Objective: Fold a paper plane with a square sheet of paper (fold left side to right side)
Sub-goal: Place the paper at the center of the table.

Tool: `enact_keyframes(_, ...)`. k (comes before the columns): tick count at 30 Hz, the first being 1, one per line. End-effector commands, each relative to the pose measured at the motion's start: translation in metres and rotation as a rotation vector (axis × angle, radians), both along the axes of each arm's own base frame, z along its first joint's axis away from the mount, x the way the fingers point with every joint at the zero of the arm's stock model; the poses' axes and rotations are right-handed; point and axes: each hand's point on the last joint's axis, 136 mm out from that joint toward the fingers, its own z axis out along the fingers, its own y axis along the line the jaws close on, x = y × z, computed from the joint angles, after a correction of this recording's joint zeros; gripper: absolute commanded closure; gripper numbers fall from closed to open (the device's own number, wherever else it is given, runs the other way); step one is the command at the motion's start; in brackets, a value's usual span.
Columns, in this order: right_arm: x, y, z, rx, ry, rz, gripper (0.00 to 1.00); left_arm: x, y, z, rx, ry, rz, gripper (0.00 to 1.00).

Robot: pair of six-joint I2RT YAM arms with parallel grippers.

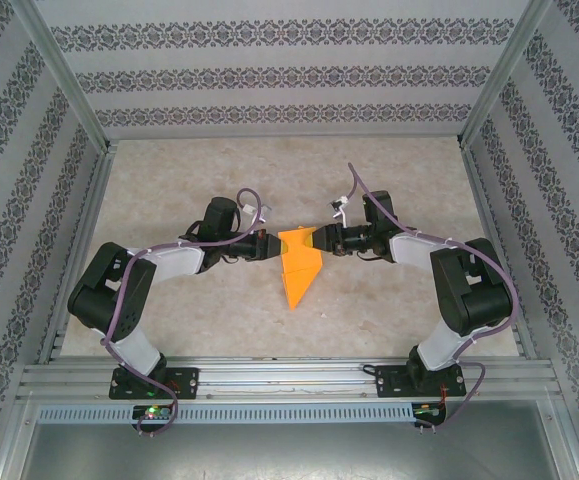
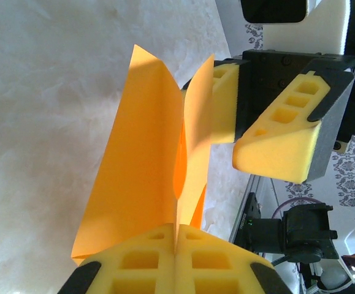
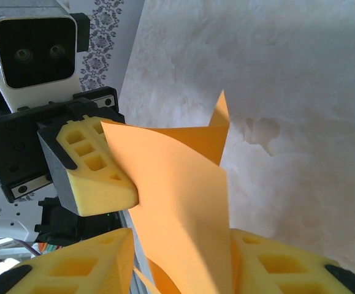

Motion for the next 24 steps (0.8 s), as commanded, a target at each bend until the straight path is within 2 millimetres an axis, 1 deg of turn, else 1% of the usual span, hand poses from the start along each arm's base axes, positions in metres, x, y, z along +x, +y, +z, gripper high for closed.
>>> enact_keyframes(1, 0.01, 0.0, 0.004, -0.018, -0.046, -0.01, 0.61, 0.0, 0.004, -0.008, 0.023, -0.002, -0.001, 1.0)
enact_keyframes(7, 0.017, -0.001, 0.004, -0.032, -0.044, -0.025, 0.7, -0.003, 0.006, -0.015, 0.039, 0.011, -0.003, 1.0)
enact_keyframes(14, 0.022, -0.004, -0.004, -0.064, -0.031, -0.042, 0.79, -0.005, 0.009, -0.022, 0.055, 0.023, 0.003, 1.0)
enact_keyframes(16, 0.023, -0.004, -0.006, -0.07, -0.026, -0.046, 0.84, -0.006, 0.009, -0.025, 0.06, 0.026, 0.003, 1.0)
enact_keyframes(18, 0.023, -0.004, -0.01, -0.083, -0.015, -0.053, 0.92, -0.006, 0.01, -0.028, 0.068, 0.032, 0.005, 0.99)
enact_keyframes(20, 0.024, -0.006, -0.017, -0.107, 0.0, -0.064, 1.0, -0.006, 0.012, -0.032, 0.082, 0.035, 0.011, 0.93)
enact_keyframes(21, 0.024, -0.006, -0.021, -0.121, 0.01, -0.067, 1.0, -0.006, 0.013, -0.035, 0.095, 0.035, 0.017, 0.9)
enact_keyframes(22, 0.024, -0.006, -0.025, -0.131, 0.018, -0.069, 1.0, -0.006, 0.014, -0.036, 0.105, 0.032, 0.021, 0.84)
enact_keyframes(24, 0.025, -0.006, -0.034, -0.162, 0.046, -0.077, 1.0, -0.006, 0.02, -0.041, 0.145, 0.028, 0.04, 0.7)
